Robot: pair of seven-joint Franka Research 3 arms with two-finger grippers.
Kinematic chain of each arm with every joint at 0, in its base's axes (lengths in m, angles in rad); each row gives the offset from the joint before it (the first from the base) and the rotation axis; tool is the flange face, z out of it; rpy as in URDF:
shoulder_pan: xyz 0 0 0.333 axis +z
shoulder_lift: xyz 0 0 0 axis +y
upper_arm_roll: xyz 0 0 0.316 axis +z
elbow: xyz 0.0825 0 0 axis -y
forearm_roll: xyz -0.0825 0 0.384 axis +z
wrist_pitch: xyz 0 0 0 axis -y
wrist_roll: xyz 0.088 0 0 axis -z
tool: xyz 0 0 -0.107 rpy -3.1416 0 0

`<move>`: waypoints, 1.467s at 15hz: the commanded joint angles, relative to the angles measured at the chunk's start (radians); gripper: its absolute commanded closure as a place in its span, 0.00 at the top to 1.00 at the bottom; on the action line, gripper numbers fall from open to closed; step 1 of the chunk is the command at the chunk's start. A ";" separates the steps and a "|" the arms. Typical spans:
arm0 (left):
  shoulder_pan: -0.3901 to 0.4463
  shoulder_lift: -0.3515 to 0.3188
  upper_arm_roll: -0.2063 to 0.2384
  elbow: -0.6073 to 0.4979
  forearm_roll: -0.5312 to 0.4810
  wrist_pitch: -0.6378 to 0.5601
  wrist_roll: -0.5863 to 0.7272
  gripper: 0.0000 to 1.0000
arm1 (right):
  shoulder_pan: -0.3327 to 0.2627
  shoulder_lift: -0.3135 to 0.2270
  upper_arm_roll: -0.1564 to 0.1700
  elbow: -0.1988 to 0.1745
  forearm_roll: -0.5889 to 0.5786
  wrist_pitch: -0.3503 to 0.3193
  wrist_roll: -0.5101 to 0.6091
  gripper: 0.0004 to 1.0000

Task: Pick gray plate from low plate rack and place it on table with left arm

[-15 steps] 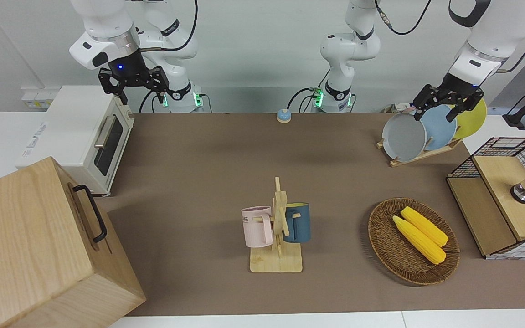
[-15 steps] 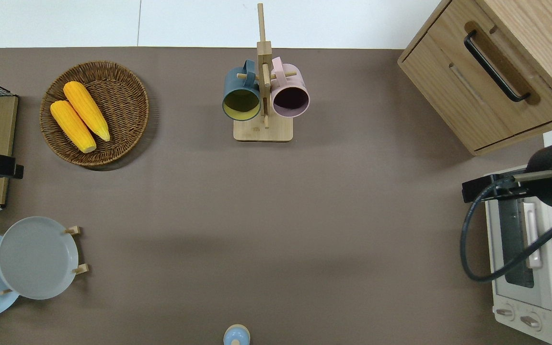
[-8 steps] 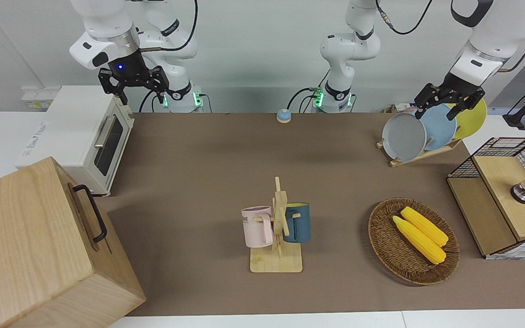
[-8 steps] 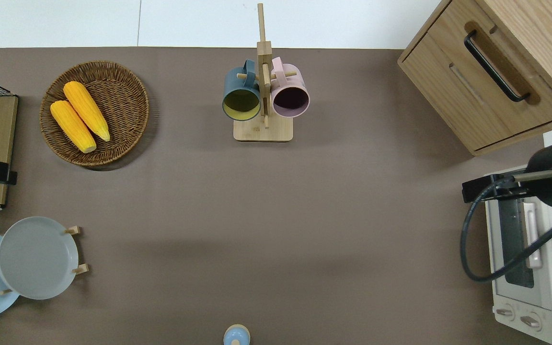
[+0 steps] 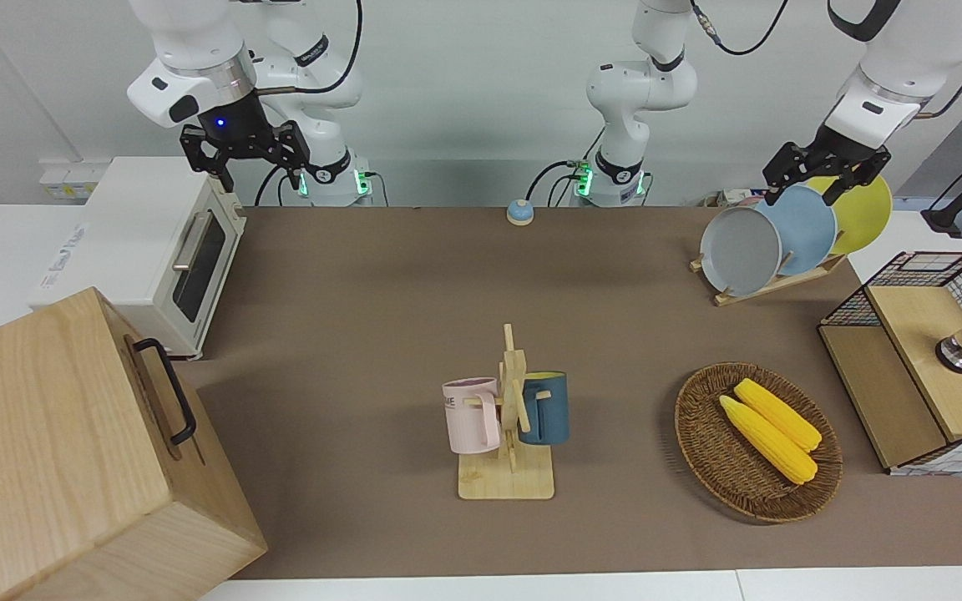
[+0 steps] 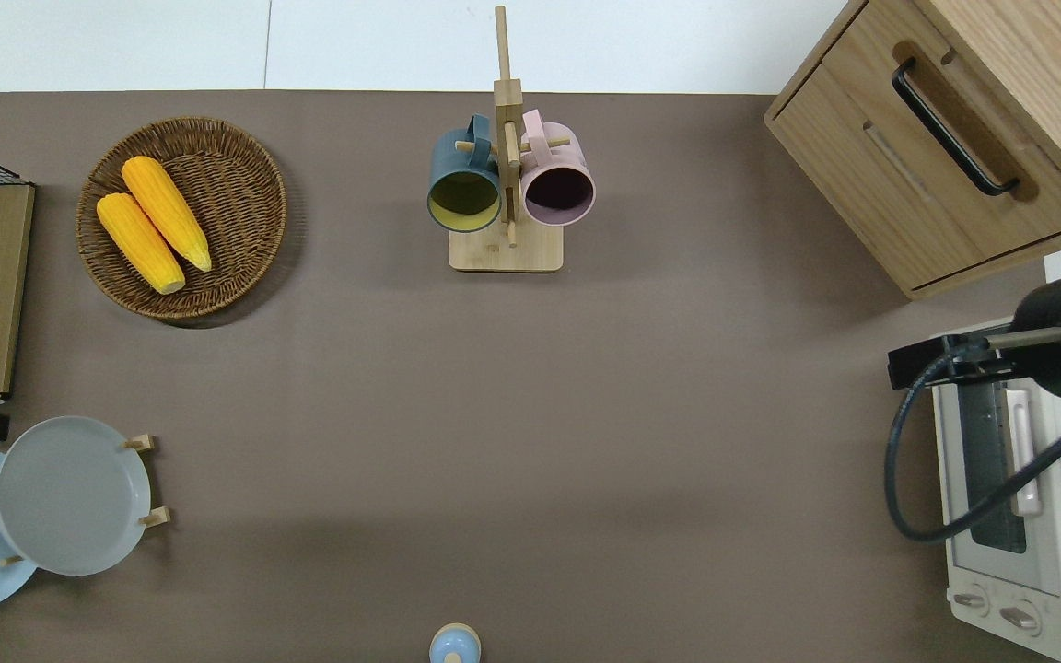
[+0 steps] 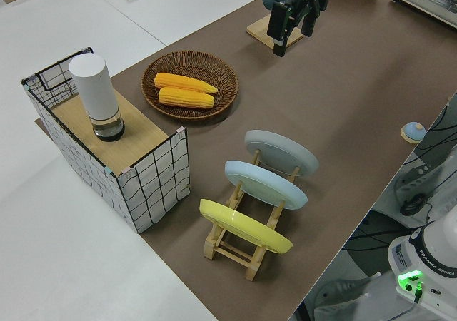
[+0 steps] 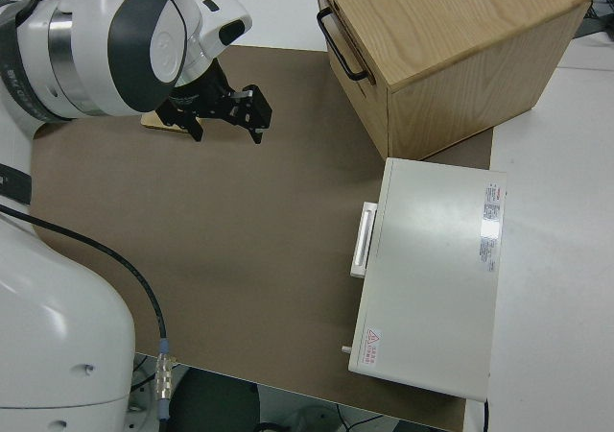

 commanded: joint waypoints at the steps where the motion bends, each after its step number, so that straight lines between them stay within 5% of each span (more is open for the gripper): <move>1: 0.025 -0.059 0.006 -0.102 0.020 0.063 0.012 0.99 | -0.007 -0.002 0.006 0.006 0.003 -0.015 -0.001 0.99; 22: 0.178 -0.192 0.014 -0.582 0.041 0.454 0.150 1.00 | -0.007 -0.002 0.007 0.006 0.003 -0.015 0.000 0.99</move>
